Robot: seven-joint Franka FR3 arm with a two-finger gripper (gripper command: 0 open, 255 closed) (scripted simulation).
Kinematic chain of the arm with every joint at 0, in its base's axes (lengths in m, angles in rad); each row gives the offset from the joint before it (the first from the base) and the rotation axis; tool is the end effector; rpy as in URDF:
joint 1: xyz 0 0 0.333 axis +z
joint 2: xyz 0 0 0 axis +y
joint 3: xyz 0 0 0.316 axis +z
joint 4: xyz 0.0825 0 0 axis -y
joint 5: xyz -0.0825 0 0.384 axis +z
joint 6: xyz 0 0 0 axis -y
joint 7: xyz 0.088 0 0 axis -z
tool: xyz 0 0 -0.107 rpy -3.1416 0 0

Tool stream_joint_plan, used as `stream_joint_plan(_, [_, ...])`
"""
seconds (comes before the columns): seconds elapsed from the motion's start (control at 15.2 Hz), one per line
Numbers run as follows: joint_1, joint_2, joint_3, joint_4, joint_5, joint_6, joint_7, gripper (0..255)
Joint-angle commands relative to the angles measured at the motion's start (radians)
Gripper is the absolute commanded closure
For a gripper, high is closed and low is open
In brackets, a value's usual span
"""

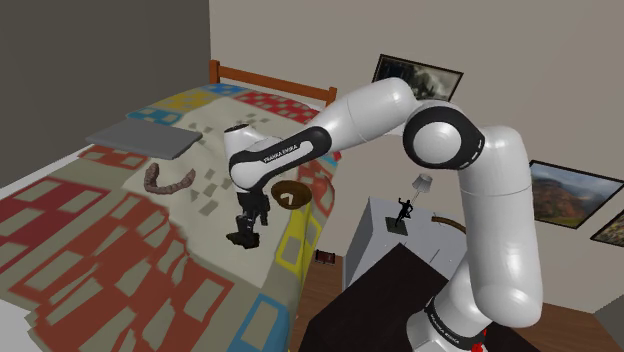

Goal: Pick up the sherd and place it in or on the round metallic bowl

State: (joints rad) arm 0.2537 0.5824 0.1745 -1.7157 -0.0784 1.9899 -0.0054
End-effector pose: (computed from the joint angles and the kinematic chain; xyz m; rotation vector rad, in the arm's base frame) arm 0.5846 0.2521 0.2338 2.9948 0.7051 -0.4625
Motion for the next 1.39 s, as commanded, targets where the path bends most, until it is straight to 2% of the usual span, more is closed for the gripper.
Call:
stream_joint_plan(0.0, [0.015,0.039,0.011,0.066,-0.042,-0.031,-0.075,0])
stream_joint_plan(0.46, [0.014,0.069,0.005,0.004,-0.051,0.059,-0.069,0])
stream_joint_plan(0.99, [0.014,0.069,0.005,0.004,-0.051,0.059,-0.069,0])
stream_joint_plan(1.06, [0.014,0.069,0.005,0.004,-0.051,0.059,-0.069,255])
stream_joint_plan(1.32, [0.014,0.068,0.005,0.004,-0.05,0.058,-0.069,255])
